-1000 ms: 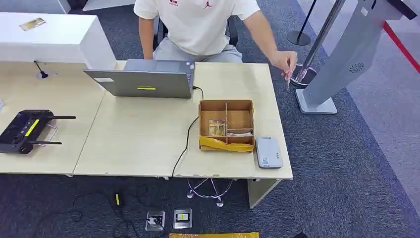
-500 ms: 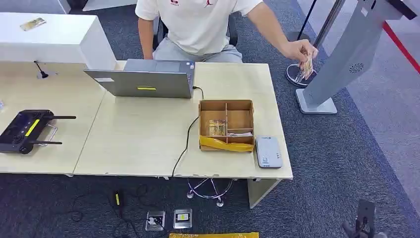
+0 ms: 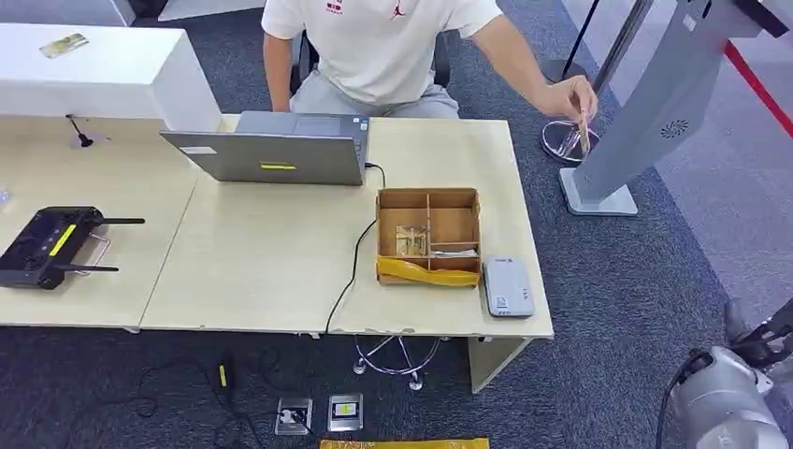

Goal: Pass the card to the sensor for recognition and then transmit it.

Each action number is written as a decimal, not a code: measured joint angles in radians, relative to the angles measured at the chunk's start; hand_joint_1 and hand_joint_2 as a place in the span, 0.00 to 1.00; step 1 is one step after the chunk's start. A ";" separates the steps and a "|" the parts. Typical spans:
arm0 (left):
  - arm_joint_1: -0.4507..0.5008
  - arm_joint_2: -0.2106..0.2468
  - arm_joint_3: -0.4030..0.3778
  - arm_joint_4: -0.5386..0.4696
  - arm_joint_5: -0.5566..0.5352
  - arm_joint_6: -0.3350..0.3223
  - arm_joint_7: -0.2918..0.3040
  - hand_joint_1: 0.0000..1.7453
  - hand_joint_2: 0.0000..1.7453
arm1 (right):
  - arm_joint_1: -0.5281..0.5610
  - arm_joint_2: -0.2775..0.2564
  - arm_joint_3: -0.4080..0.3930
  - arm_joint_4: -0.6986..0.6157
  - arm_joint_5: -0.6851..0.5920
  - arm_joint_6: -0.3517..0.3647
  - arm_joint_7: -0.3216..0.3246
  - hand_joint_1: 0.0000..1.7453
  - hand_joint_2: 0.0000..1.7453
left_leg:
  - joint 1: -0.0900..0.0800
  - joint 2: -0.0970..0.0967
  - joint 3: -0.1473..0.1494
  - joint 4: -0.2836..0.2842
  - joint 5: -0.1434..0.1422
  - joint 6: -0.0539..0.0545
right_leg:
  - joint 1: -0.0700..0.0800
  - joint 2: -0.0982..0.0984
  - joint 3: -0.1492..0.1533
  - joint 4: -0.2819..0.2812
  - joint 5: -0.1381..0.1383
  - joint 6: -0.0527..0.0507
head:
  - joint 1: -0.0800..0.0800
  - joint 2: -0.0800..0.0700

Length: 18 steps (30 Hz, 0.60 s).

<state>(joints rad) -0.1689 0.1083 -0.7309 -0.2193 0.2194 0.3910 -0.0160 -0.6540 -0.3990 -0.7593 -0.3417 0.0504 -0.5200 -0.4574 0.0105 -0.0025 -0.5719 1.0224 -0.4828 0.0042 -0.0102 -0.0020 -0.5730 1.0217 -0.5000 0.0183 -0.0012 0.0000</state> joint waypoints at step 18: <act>-0.003 -0.005 -0.019 0.000 -0.104 0.035 -0.051 0.00 0.00 | -0.076 0.037 0.713 -0.497 0.668 -0.098 0.074 0.00 1.00 | 0.001 -0.003 -0.001 0.000 0.003 -0.002 | 0.001 -0.002 0.000 0.001 0.001 0.000 | 0.000 0.000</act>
<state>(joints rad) -0.1722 0.1030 -0.7500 -0.2197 0.1152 0.4265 -0.0671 -0.7297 -0.3616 -0.0461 -0.8389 0.7184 -0.6180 -0.3834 0.0113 -0.0051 -0.5729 1.0223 -0.4803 0.0027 -0.0095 -0.0043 -0.5734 1.0227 -0.4994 0.0181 -0.0015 0.0000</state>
